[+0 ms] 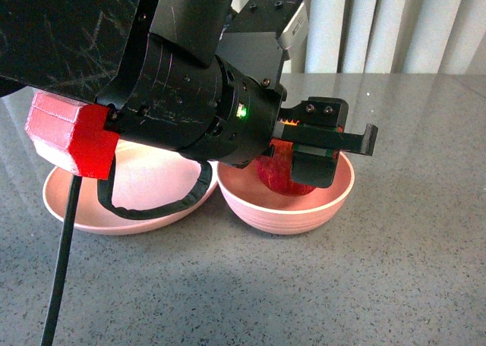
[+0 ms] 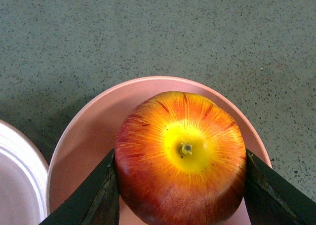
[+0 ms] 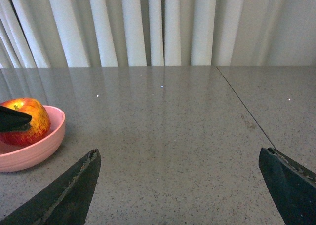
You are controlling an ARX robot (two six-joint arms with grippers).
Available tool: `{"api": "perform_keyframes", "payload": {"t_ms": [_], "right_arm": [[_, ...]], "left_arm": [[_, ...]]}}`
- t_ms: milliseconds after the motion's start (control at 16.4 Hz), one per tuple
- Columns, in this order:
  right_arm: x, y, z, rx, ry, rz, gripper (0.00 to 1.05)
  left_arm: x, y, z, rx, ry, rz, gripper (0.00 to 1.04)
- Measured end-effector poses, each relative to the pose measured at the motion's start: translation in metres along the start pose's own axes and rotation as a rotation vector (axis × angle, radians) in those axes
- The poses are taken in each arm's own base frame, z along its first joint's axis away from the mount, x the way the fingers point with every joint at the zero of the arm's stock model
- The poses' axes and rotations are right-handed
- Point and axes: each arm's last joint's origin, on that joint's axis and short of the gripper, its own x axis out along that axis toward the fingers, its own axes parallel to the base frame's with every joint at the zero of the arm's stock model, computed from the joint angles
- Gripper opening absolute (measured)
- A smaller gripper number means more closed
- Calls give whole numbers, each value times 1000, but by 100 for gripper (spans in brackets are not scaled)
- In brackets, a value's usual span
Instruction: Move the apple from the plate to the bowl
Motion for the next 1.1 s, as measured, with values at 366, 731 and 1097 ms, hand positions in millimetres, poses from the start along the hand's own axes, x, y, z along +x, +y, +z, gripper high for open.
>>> {"api": "perform_keyframes", "payload": {"t_ms": [366, 731, 1097], "right_arm": [[0, 0, 0, 0, 0, 0, 98], [0, 0, 0, 0, 0, 0, 98], [0, 0, 0, 0, 0, 0, 98]], "left_arm": [[0, 2, 1, 9, -10, -1, 97], [-36, 5, 32, -13, -188, -17, 98], [-141, 18, 48, 6, -501, 123, 97]]}}
